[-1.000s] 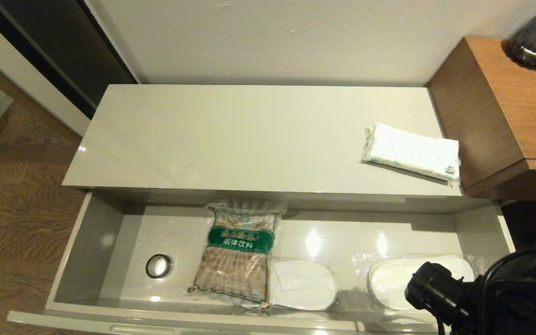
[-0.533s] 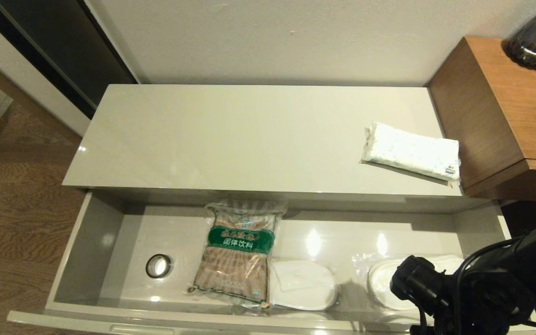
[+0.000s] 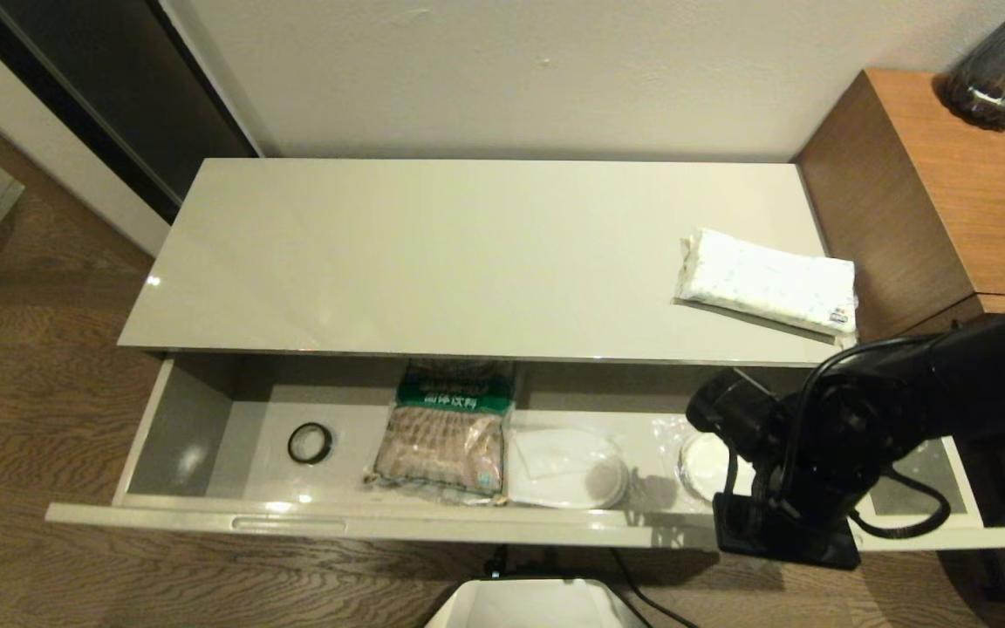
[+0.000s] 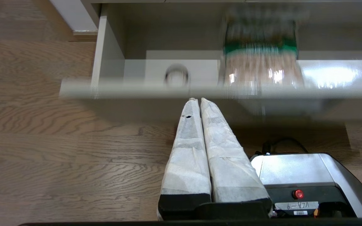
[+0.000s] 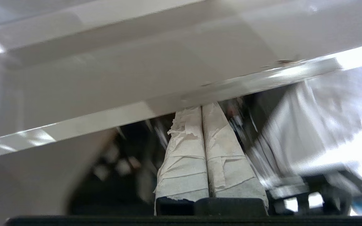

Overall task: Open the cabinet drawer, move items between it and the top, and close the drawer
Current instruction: Close the drawer

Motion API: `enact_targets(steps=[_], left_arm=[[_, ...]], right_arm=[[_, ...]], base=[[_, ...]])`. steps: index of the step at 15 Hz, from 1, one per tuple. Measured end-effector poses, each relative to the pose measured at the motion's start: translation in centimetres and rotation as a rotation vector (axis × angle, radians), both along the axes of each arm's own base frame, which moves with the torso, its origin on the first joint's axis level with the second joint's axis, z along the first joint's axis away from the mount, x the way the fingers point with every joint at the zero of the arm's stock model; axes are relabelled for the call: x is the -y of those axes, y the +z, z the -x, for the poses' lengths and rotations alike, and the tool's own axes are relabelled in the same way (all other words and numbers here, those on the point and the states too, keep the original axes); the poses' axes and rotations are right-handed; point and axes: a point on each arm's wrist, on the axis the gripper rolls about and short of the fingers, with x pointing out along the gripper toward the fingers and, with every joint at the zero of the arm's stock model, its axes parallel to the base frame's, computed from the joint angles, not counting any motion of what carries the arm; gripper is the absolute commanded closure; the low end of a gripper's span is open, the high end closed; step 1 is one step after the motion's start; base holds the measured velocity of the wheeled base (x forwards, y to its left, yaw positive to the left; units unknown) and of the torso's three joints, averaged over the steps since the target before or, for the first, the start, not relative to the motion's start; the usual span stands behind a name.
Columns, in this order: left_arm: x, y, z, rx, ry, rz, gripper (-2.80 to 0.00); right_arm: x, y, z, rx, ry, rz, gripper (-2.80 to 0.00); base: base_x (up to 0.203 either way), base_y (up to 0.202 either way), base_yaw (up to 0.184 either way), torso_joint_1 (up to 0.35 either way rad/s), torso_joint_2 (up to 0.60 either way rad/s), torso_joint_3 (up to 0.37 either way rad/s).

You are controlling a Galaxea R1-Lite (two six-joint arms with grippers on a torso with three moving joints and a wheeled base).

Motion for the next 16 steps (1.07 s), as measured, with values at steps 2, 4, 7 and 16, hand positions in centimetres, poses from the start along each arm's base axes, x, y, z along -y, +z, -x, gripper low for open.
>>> enact_targets(steps=[2,4,7,16], left_arm=[[0.0,0.0,0.0,0.000,0.000,0.000,0.00],[0.0,0.0,0.0,0.000,0.000,0.000,0.00],[0.0,0.0,0.0,0.000,0.000,0.000,0.00],[0.0,0.0,0.0,0.001,0.000,0.000,0.00]], right_arm=[[0.1,2.2,-2.7,0.072,-0.009,-0.026,0.00],[0.5,4.5,-4.7,0.109,-0.022,-0.035,0.00],[1.6,8.1,-5.7,0.109,-0.031,-0.027,0.00],[4.7,11.8,1.4,0.050,-0.019,-0.010,0.00]], base=[[0.000,0.000,0.000,0.000,0.00,0.000],[0.000,0.000,0.000,0.000,0.00,0.000],[0.000,0.000,0.000,0.000,0.00,0.000],[0.000,0.000,0.000,0.000,0.00,0.000]])
